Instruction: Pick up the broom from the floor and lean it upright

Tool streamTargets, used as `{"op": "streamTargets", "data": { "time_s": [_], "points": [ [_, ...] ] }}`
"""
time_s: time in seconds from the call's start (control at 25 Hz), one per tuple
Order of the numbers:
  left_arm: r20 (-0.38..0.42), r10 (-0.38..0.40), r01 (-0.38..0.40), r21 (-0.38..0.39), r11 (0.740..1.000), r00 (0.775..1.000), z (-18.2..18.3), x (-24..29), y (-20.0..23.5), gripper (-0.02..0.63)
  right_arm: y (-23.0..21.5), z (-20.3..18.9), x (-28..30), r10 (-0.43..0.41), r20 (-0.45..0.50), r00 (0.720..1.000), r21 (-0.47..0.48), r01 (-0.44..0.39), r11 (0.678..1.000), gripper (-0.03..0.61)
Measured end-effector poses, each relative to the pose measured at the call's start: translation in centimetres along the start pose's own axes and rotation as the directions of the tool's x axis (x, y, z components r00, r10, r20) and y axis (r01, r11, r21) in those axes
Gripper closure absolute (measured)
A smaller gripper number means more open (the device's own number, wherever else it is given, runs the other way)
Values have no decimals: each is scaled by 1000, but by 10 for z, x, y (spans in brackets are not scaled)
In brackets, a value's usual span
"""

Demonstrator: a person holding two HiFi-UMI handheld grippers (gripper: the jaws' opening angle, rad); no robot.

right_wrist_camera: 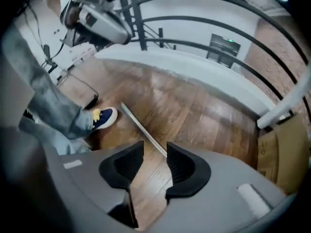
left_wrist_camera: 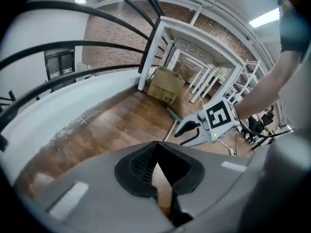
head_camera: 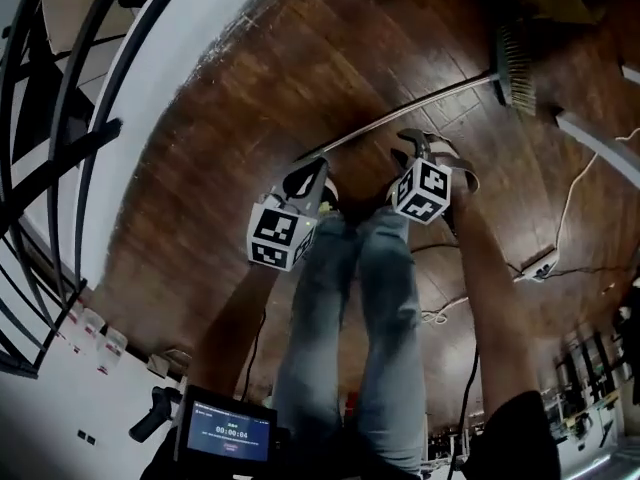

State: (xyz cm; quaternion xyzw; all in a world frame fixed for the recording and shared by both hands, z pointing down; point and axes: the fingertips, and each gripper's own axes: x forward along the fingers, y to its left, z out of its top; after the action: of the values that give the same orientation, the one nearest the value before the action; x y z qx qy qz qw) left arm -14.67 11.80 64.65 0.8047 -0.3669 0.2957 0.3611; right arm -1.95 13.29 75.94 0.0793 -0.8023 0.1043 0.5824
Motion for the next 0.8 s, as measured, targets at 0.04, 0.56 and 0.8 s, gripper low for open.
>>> {"op": "streamTargets", "data": {
  "time_s": [0.04,0.56,0.8],
  "points": [
    [6,-1,1,-7,1000,1000,-9,13,8,601,-1,-4,23,6,-26,1000,-58,-7,998,417],
    [50,18,-12,-111,994,999,-67,75,56,601,14,-56,183,-18,-247,969,-591,-135,795,374],
    [59,30,-24,-90,996,998,-63,79,59,601,14,-56,185,82,-249,965,-557,-212,803,382]
  ]
}}
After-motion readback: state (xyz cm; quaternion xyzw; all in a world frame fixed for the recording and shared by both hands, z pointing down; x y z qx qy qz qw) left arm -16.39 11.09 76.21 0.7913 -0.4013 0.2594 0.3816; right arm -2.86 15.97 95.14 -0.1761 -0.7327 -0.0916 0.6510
